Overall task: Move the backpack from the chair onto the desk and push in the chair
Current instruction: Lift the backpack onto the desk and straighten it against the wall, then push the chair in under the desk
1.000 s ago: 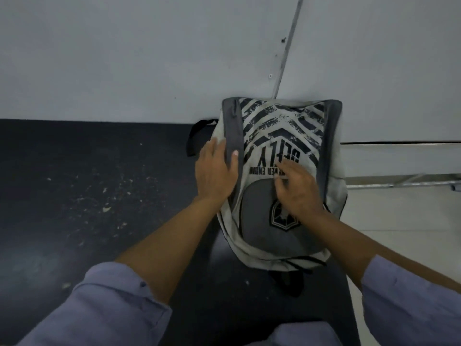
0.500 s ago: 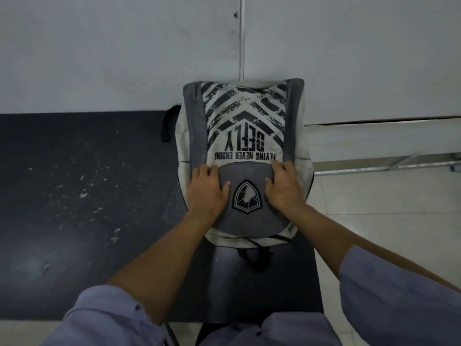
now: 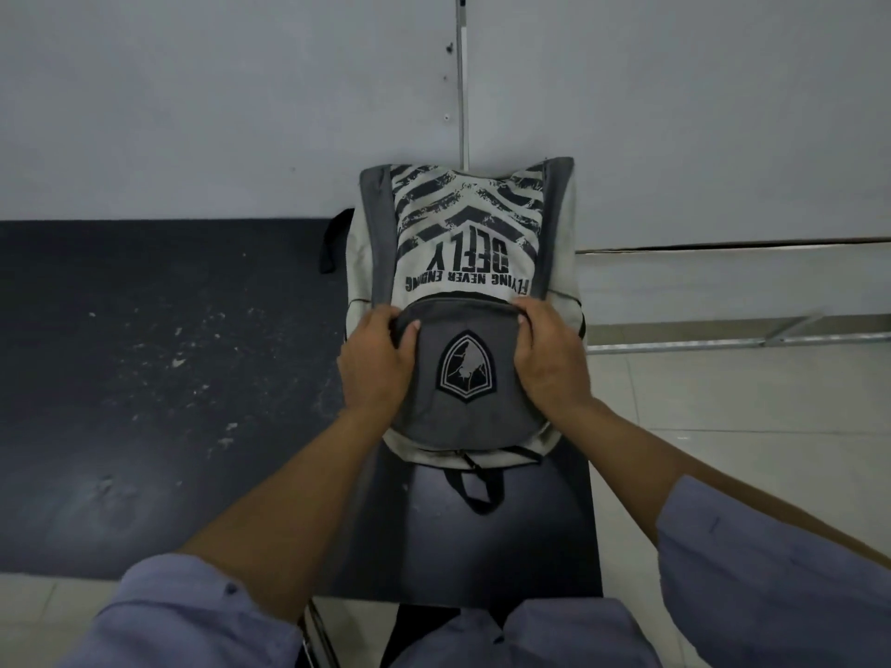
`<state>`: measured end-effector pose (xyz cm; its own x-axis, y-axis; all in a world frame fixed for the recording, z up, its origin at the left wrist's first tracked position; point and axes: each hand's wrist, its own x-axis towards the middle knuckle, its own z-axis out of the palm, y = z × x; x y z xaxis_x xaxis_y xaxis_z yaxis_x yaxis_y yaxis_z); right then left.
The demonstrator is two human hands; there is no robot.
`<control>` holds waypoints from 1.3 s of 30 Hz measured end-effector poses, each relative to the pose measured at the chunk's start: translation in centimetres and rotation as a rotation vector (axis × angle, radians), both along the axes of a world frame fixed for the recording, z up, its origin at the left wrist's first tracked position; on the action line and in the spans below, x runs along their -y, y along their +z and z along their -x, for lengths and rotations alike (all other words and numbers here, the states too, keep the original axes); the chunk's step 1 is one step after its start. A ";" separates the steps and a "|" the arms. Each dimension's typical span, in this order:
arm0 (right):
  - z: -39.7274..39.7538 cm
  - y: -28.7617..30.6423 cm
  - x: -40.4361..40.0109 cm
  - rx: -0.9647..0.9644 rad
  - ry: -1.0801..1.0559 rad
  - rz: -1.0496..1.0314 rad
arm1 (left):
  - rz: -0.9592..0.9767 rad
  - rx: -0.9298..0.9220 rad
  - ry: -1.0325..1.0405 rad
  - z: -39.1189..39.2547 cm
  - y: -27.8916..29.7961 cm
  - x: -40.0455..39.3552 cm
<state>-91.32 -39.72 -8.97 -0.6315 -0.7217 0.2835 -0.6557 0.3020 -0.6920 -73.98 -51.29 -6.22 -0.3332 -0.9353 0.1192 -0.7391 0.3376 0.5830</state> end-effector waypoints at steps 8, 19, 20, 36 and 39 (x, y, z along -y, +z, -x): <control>-1.5 1.0 -1.3 -0.249 -0.036 -0.062 | 0.089 0.089 -0.049 -1.1 1.7 -1.5; -6.2 4.7 -4.3 -0.411 -0.017 -0.102 | 0.274 0.103 -0.298 -5.1 5.7 -4.1; -7.1 5.0 -4.8 -0.432 -0.022 -0.125 | 0.319 0.113 -0.313 -6.0 5.9 -4.4; -21.1 8.7 -16.0 -0.451 0.188 -0.240 | 0.459 0.304 -0.177 -22.8 8.6 -18.1; -23.9 9.3 -18.1 -0.474 0.250 -0.207 | 0.463 0.324 -0.109 -26.5 9.1 -21.6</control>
<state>-67.46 -21.64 0.29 -0.2727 -0.9035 0.3307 -0.9488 0.1956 -0.2482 -47.50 -29.66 2.91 -0.5129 -0.7678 0.3838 -0.8018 0.5883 0.1054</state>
